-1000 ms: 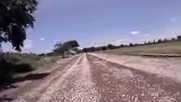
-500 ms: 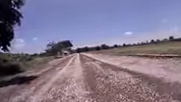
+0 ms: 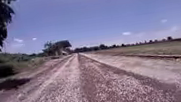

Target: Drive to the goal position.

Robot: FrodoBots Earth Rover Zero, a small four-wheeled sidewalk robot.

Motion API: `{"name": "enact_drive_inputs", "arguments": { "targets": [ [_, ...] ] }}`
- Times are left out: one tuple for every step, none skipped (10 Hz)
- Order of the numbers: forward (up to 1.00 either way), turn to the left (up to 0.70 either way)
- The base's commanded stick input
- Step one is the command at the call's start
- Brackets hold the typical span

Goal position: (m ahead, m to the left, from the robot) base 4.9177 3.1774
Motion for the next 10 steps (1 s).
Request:
{"name": "enact_drive_inputs", "arguments": {
  "targets": [
    [0.70,0.00],
    [0.70,0.00],
    [0.70,0.04],
    [0.70,0.27],
    [0.70,0.27],
    [0.70,0.21],
    [0.70,0.08],
    [0.70,0.00],
    [0.70,0.00],
    [0.70,0.00]
  ]
}}
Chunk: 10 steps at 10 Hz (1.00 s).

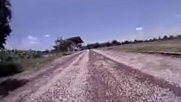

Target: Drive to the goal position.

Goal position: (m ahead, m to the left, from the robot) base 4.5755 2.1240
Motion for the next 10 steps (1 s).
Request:
{"name": "enact_drive_inputs", "arguments": {
  "targets": [
    [0.70,0.00],
    [0.70,0.00],
    [0.70,0.00],
    [0.70,0.00],
    [0.70,0.00],
    [0.70,0.00],
    [0.70,0.00],
    [0.70,0.00],
    [0.70,0.00],
    [0.70,0.00]
  ]
}}
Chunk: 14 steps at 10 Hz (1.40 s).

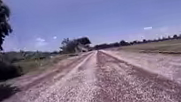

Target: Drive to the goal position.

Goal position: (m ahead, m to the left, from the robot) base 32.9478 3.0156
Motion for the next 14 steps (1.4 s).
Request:
{"name": "enact_drive_inputs", "arguments": {
  "targets": [
    [0.70,0.00],
    [0.70,0.00],
    [0.70,0.00],
    [0.75,0.00],
    [0.85,0.00],
    [0.85,0.00],
    [0.85,0.00],
    [0.85,0.00],
    [0.85,0.00],
    [0.85,0.00],
    [0.85,0.00],
    [0.85,0.00],
    [0.85,0.00],
    [0.85,0.00]
  ]
}}
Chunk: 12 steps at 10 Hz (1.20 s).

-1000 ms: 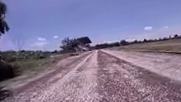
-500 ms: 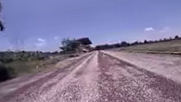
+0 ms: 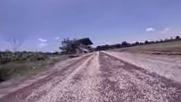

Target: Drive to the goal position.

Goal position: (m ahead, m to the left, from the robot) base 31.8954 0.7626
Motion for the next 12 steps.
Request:
{"name": "enact_drive_inputs", "arguments": {
  "targets": [
    [0.85,0.00],
    [0.85,0.00],
    [0.85,0.00],
    [0.85,0.00],
    [0.85,-0.05],
    [0.85,-0.23],
    [0.85,0.00],
    [0.85,0.00],
    [0.85,0.00],
    [0.85,0.00],
    [0.85,0.00],
    [0.85,0.00]
  ]
}}
